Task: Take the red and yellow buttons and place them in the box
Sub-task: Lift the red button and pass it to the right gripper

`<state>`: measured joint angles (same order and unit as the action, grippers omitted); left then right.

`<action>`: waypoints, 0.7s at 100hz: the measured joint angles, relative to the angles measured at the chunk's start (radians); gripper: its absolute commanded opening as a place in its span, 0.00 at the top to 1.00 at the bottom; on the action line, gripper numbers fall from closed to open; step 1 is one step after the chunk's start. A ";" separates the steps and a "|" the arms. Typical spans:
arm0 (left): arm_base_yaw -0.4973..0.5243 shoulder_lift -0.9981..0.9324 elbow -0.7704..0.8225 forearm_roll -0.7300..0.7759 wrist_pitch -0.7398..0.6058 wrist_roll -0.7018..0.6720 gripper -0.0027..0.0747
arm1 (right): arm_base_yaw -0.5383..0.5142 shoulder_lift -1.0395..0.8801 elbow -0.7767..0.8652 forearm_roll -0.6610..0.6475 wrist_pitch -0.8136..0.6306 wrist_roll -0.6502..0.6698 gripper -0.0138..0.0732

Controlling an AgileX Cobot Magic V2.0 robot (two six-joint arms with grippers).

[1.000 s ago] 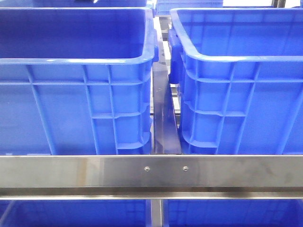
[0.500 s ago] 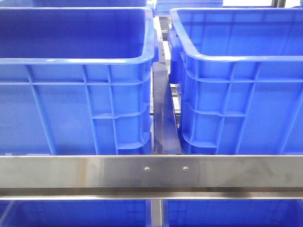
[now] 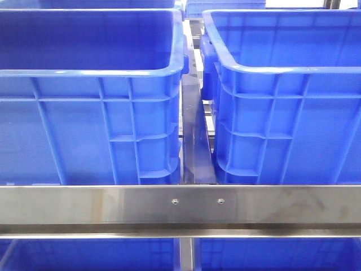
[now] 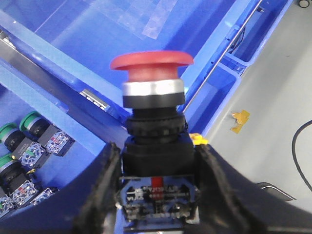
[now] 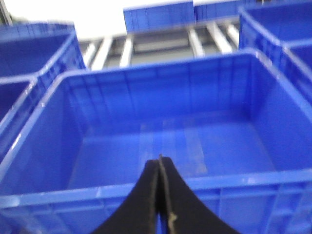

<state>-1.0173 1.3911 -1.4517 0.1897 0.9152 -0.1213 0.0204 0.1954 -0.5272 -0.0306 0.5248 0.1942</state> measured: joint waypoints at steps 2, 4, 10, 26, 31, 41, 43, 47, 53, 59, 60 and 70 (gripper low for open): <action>0.000 0.000 0.000 0.000 0.000 0.001 0.99 | 0.000 0.025 -0.031 0.005 0.035 0.000 0.92; 0.000 0.000 0.000 0.000 0.000 0.001 0.99 | 0.000 0.042 -0.051 0.010 0.067 0.000 0.92; 0.000 0.000 0.000 0.000 0.000 0.001 0.99 | 0.000 0.108 -0.133 0.031 0.140 0.000 0.92; 0.000 0.000 0.000 0.002 0.001 0.001 0.99 | 0.000 0.255 -0.247 0.090 0.223 0.001 0.92; 0.000 0.000 0.000 0.002 0.001 0.001 0.99 | 0.000 0.286 -0.253 0.109 0.224 0.002 0.91; 0.000 0.000 0.000 0.002 0.001 0.001 0.99 | 0.000 0.337 -0.255 0.149 0.227 0.002 0.80; 0.000 0.000 0.000 0.002 0.001 0.001 0.99 | 0.000 0.344 -0.255 0.159 0.227 0.002 0.76; 0.000 0.000 0.000 0.002 0.001 0.001 0.99 | 0.000 0.355 -0.255 0.181 0.229 0.002 0.68; 0.000 0.000 0.000 0.002 0.001 0.001 0.99 | 0.000 0.367 -0.255 0.210 0.231 0.002 0.54; 0.000 0.000 0.000 0.002 0.001 0.001 0.99 | 0.000 0.373 -0.255 0.238 0.231 0.005 0.40; 0.000 0.000 0.000 0.002 0.001 0.001 0.99 | 0.000 0.372 -0.255 0.246 0.231 0.005 0.38; 0.000 0.000 0.000 0.002 0.001 0.001 0.99 | 0.000 0.376 -0.255 0.288 0.231 0.005 0.25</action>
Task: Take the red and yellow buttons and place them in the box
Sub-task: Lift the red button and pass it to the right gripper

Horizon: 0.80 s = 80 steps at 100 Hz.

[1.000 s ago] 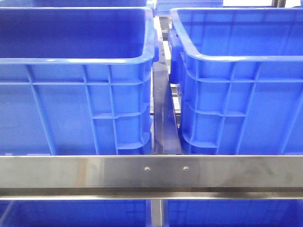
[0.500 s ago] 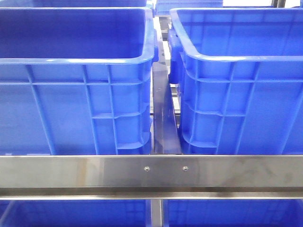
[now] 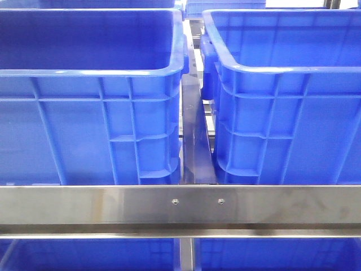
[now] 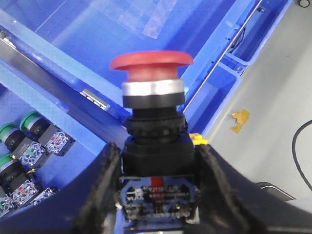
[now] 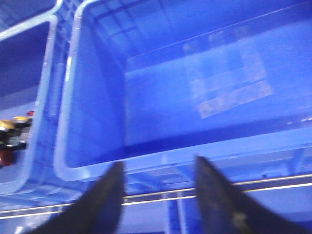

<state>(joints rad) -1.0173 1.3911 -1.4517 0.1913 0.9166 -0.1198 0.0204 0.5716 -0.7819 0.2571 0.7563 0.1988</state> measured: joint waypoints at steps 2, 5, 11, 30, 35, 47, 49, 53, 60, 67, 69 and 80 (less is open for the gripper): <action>0.000 0.000 0.000 0.000 0.000 0.000 0.99 | 0.000 0.000 0.000 0.012 0.000 0.000 0.25; 0.000 0.000 0.000 0.000 0.000 0.000 0.99 | 0.000 0.000 0.000 0.030 0.000 0.000 0.24; 0.000 0.000 0.000 0.000 0.000 0.000 0.99 | 0.000 0.002 0.000 0.084 -0.002 -0.008 0.24; 0.000 0.000 0.000 0.000 0.000 0.000 0.99 | 0.002 0.071 0.000 0.380 -0.001 -0.193 0.24; 0.000 0.000 0.000 0.000 0.000 0.000 0.99 | 0.002 0.105 0.000 0.490 0.010 -0.280 0.24; 0.000 0.000 0.000 0.000 0.000 0.000 0.99 | 0.002 0.201 0.000 0.759 0.044 -0.496 0.24; 0.000 0.000 0.000 0.000 0.000 0.000 0.99 | 0.002 0.219 0.000 0.802 0.051 -0.532 0.24; 0.000 0.000 0.000 0.000 0.000 0.000 0.99 | 0.002 0.247 0.000 0.885 0.064 -0.598 0.24; 0.000 0.000 0.000 0.000 0.000 0.000 0.99 | 0.002 0.304 -0.003 1.005 0.092 -0.697 0.24; 0.000 0.000 0.000 0.000 0.000 0.000 0.99 | 0.002 0.358 -0.012 1.098 0.120 -0.776 0.24; 0.000 0.000 0.000 0.000 0.000 0.000 0.99 | 0.002 0.373 -0.014 1.120 0.129 -0.794 0.24; 0.000 0.000 0.000 0.000 0.001 0.000 0.99 | 0.002 0.443 -0.036 1.192 0.179 -0.852 0.24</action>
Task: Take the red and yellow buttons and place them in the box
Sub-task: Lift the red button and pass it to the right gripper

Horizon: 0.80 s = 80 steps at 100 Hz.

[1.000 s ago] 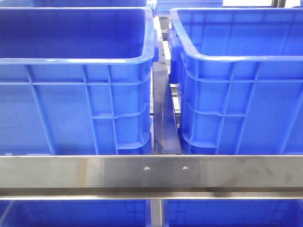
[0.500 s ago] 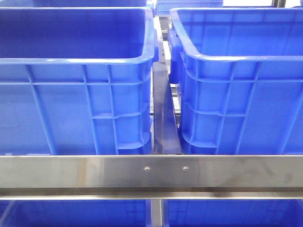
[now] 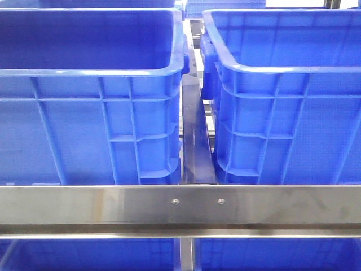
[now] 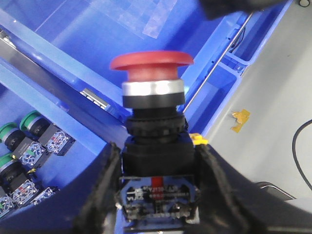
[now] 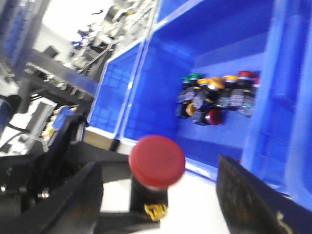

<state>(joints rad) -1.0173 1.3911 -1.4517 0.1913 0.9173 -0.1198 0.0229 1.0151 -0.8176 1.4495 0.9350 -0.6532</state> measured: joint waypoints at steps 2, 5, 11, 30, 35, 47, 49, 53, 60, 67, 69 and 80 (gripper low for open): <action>0.000 0.000 0.000 0.000 0.000 0.000 0.99 | 0.000 0.008 -0.003 0.008 0.005 -0.004 0.24; 0.000 0.000 0.000 0.000 0.000 0.000 0.99 | 0.000 0.022 -0.008 0.016 0.014 -0.014 0.24; 0.000 0.000 0.000 0.000 0.000 0.000 0.99 | 0.000 0.051 -0.023 0.025 0.028 -0.023 0.24; 0.000 0.000 0.000 0.000 0.002 0.000 0.99 | 0.025 0.107 -0.068 0.036 0.063 -0.036 0.24; 0.000 0.000 0.000 0.000 0.004 0.000 0.99 | 0.041 0.116 -0.074 0.039 0.067 -0.038 0.24; 0.000 0.000 0.000 0.000 0.004 0.000 0.99 | 0.081 0.144 -0.081 0.040 0.067 -0.042 0.24; 0.000 0.000 0.000 0.000 0.006 0.001 0.99 | 0.088 0.147 -0.081 0.040 0.067 -0.042 0.24; 0.000 0.000 0.000 0.000 0.011 0.001 0.99 | 0.099 0.157 -0.081 0.042 0.067 -0.045 0.24; 0.000 0.000 0.000 0.000 0.011 0.001 0.99 | 0.121 0.172 -0.081 0.042 0.067 -0.045 0.24; 0.000 0.000 0.000 0.000 0.011 0.001 0.99 | 0.140 0.186 -0.081 0.042 0.067 -0.049 0.25; 0.000 0.000 0.000 0.000 0.011 0.001 0.99 | 0.147 0.188 -0.081 0.042 0.067 -0.051 0.25; 0.000 0.000 0.000 0.000 0.011 0.001 0.99 | 0.160 0.200 -0.081 0.042 0.067 -0.053 0.35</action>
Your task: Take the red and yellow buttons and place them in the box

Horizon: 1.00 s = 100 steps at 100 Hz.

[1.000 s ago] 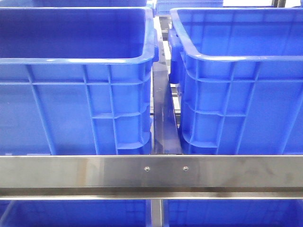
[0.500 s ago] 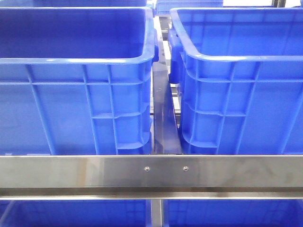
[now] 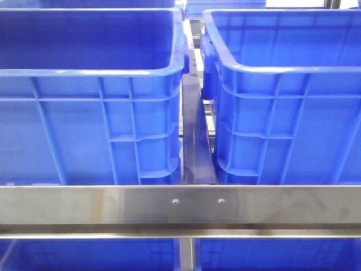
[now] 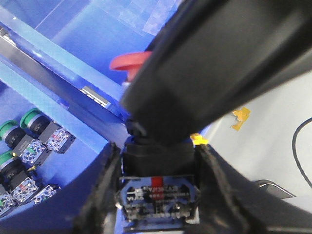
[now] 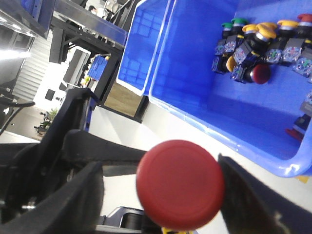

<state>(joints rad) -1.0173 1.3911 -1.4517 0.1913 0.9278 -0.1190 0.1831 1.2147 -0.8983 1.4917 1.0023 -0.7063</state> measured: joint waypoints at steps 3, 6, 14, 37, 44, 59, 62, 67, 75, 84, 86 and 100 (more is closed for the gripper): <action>0.000 0.000 0.000 0.000 0.000 0.000 0.99 | 0.002 0.002 0.000 0.000 0.000 0.000 0.41; 0.000 0.000 0.000 0.000 -0.002 0.000 0.99 | 0.002 0.002 0.000 0.000 -0.004 0.000 0.46; 0.000 -0.002 0.000 0.000 -0.006 0.000 0.99 | 0.004 0.006 0.000 -0.004 -0.015 0.000 0.60; 0.000 -0.002 0.000 0.001 -0.006 0.000 0.83 | 0.004 0.008 0.000 -0.004 -0.019 -0.001 0.71; 0.000 -0.002 0.000 0.002 -0.006 0.000 0.66 | 0.005 0.008 0.000 -0.004 -0.021 -0.001 0.71; 0.000 -0.002 0.000 0.002 -0.002 0.000 0.41 | 0.006 0.008 0.000 -0.004 -0.031 -0.001 0.71; 0.000 -0.002 0.000 0.002 -0.002 0.000 0.40 | 0.007 0.008 0.000 -0.004 -0.035 -0.002 0.71; 0.000 -0.002 0.000 0.002 -0.001 0.000 0.40 | 0.007 0.008 0.000 -0.004 -0.049 -0.004 0.71; 0.000 -0.002 0.000 0.002 0.002 0.000 0.41 | 0.007 0.008 0.000 -0.004 -0.070 -0.013 0.71; 0.002 -0.002 0.000 0.002 0.002 0.000 0.41 | 0.007 0.008 0.000 -0.004 -0.094 -0.019 0.71; 0.004 -0.002 0.000 0.002 0.004 0.000 0.41 | 0.007 0.008 0.000 -0.004 -0.098 -0.022 0.71; 0.047 -0.013 0.000 0.003 0.004 -0.027 0.41 | -0.003 0.008 0.000 -0.002 -0.120 -0.032 0.71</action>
<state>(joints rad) -0.9708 1.3781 -1.4517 0.1942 0.9319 -0.1456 0.1805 1.2224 -0.8983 1.4896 0.8819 -0.7382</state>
